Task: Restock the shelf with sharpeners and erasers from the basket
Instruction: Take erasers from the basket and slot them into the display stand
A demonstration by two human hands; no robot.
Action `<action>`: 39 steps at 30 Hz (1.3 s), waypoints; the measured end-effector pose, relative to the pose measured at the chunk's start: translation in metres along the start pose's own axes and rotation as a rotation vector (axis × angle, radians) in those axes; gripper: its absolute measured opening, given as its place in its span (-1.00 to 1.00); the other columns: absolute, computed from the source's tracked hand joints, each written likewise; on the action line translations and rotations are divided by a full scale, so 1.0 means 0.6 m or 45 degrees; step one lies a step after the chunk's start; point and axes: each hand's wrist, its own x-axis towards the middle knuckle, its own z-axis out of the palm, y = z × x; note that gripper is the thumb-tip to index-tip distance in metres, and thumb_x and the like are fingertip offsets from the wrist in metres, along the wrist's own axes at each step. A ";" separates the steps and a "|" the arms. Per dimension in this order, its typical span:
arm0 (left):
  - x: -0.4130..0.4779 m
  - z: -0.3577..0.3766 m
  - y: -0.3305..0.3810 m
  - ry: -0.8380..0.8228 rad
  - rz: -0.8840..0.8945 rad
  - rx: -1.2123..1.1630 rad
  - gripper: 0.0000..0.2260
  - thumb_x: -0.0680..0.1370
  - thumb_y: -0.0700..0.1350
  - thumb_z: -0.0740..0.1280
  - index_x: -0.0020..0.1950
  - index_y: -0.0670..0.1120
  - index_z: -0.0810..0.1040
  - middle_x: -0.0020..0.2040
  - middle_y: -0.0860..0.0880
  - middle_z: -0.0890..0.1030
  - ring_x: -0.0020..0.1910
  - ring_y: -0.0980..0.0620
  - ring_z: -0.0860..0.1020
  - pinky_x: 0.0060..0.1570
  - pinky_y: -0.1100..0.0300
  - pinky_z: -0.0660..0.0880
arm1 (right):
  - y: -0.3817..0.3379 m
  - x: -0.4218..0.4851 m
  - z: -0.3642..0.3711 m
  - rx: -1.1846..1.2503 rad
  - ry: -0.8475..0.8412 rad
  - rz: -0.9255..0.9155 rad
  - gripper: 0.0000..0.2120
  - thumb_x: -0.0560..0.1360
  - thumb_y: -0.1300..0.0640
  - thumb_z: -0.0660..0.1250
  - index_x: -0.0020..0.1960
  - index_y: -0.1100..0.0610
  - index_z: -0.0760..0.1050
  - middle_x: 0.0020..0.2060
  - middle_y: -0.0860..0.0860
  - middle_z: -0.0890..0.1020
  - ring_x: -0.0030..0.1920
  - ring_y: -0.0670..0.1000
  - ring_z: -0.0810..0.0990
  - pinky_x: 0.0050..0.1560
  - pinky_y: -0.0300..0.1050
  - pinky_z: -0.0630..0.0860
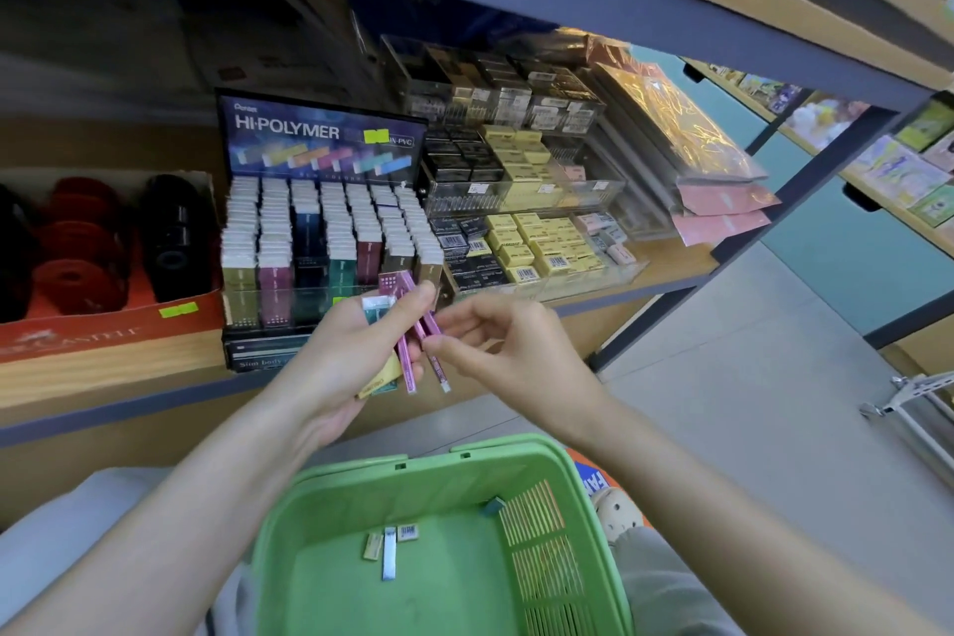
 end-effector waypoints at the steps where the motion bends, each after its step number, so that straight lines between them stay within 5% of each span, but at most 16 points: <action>1: -0.004 -0.005 0.002 0.005 0.010 0.008 -0.75 0.52 -0.02 0.32 -0.21 -0.20 0.56 -0.46 -0.07 0.47 -0.51 0.05 0.43 -0.52 0.28 0.44 | -0.003 0.001 0.004 -0.010 0.000 -0.007 -0.90 0.47 0.15 0.42 -0.04 0.15 0.62 -0.22 -0.05 0.67 -0.21 -0.13 0.62 -0.11 -0.22 0.58; 4: -0.016 -0.024 0.011 0.035 0.047 -0.006 -0.77 0.51 -0.02 0.32 -0.13 -0.19 0.59 -0.38 -0.06 0.54 -0.47 0.08 0.45 -0.49 0.28 0.45 | -0.017 0.005 0.012 -0.014 0.046 -0.018 -0.94 0.55 0.20 0.30 -0.05 0.08 0.54 -0.23 -0.04 0.66 -0.19 -0.10 0.66 -0.06 -0.03 0.61; 9: -0.031 -0.068 0.032 0.196 0.112 -0.099 -0.81 0.52 -0.03 0.32 -0.10 -0.15 0.58 -0.34 -0.05 0.58 -0.45 0.09 0.50 -0.49 0.29 0.49 | -0.047 0.041 0.000 -0.158 0.274 -0.139 -0.96 0.55 0.15 0.30 -0.07 0.04 0.51 -0.29 0.02 0.63 -0.24 0.00 0.63 -0.17 -0.05 0.58; 13: -0.032 -0.101 0.045 0.290 0.142 -0.214 -0.88 0.55 -0.12 0.33 -0.09 -0.15 0.58 -0.37 -0.03 0.65 -0.40 0.06 0.54 -0.47 0.31 0.50 | -0.058 0.087 -0.006 -0.377 0.334 -0.211 -0.98 0.51 0.14 0.36 -0.09 0.08 0.54 -0.35 -0.17 0.51 -0.31 -0.21 0.52 -0.29 -0.40 0.40; 17: -0.033 -0.120 0.050 0.297 0.174 -0.219 -0.89 0.55 -0.18 0.34 -0.06 -0.21 0.59 -0.31 -0.11 0.62 -0.48 0.09 0.50 -0.53 0.32 0.45 | -0.062 0.114 -0.004 -0.594 0.179 -0.265 -0.95 0.52 0.19 0.36 -0.10 0.13 0.59 -0.33 -0.23 0.52 -0.31 -0.41 0.48 -0.28 -0.49 0.35; 23: -0.035 -0.137 0.058 0.302 0.204 -0.277 -0.94 0.53 -0.18 0.36 -0.09 -0.16 0.59 -0.32 -0.09 0.57 -0.49 0.12 0.49 -0.50 0.31 0.47 | -0.070 0.141 0.009 -0.840 0.050 -0.334 -0.90 0.54 0.21 0.32 -0.05 0.13 0.62 -0.11 0.00 0.58 -0.17 -0.06 0.50 -0.15 -0.23 0.38; 29: -0.038 -0.142 0.065 0.312 0.196 -0.333 -0.92 0.53 -0.18 0.36 -0.02 -0.15 0.60 -0.35 -0.07 0.53 -0.51 0.13 0.48 -0.50 0.32 0.47 | -0.098 0.151 0.005 -0.957 -0.111 -0.279 -0.88 0.54 0.21 0.30 -0.02 0.13 0.62 -0.10 -0.01 0.51 -0.08 0.04 0.52 -0.02 -0.03 0.47; 39: -0.039 -0.137 0.065 0.356 0.143 -0.468 -0.97 0.52 -0.22 0.36 -0.07 -0.17 0.58 -0.35 -0.04 0.53 -0.51 0.15 0.46 -0.51 0.32 0.46 | -0.069 0.154 0.048 -1.099 0.014 -0.364 -0.87 0.49 0.24 0.36 0.04 0.17 0.55 0.01 0.04 0.53 0.05 0.04 0.50 -0.13 -0.18 0.39</action>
